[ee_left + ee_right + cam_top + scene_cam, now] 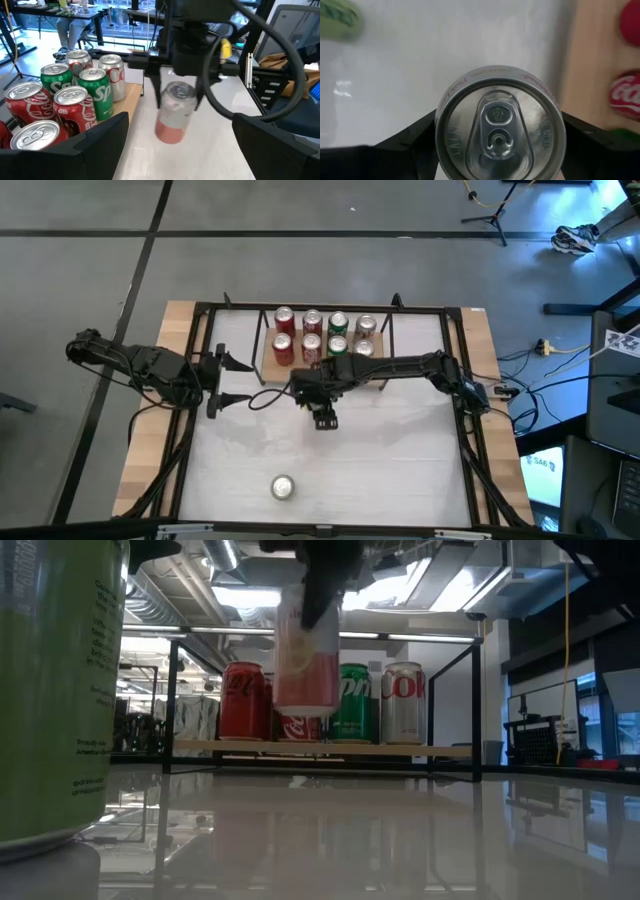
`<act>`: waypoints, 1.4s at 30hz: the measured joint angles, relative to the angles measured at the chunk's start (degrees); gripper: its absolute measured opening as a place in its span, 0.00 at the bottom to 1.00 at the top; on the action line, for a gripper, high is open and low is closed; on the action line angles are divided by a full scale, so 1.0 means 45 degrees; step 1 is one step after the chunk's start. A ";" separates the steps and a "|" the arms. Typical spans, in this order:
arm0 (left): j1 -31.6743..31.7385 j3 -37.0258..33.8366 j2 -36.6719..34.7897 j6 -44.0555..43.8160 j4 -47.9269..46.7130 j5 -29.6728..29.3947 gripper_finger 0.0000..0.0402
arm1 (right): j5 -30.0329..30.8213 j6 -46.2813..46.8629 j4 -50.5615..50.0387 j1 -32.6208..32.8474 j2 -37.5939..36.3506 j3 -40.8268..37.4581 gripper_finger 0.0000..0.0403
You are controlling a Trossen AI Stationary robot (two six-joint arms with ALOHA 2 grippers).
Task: Place canned beverage on shelf
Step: Put the pink soda can on the shelf
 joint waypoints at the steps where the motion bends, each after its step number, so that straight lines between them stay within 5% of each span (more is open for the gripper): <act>1: -0.0002 0.0000 0.0000 -0.0014 0.0002 0.0000 0.87 | 0.0003 -0.0252 -0.0134 -0.0131 0.0000 0.0000 0.74; 21: 0.0003 0.0000 0.0000 -0.0023 0.0010 -0.0005 0.87 | 0.0004 -0.3841 -0.0575 -0.2749 0.0000 0.0000 0.75; 42: 0.0003 0.0000 0.0000 -0.0023 0.0010 0.0000 0.87 | -0.0566 -0.4655 -0.0139 -0.3064 0.0015 -0.0775 0.75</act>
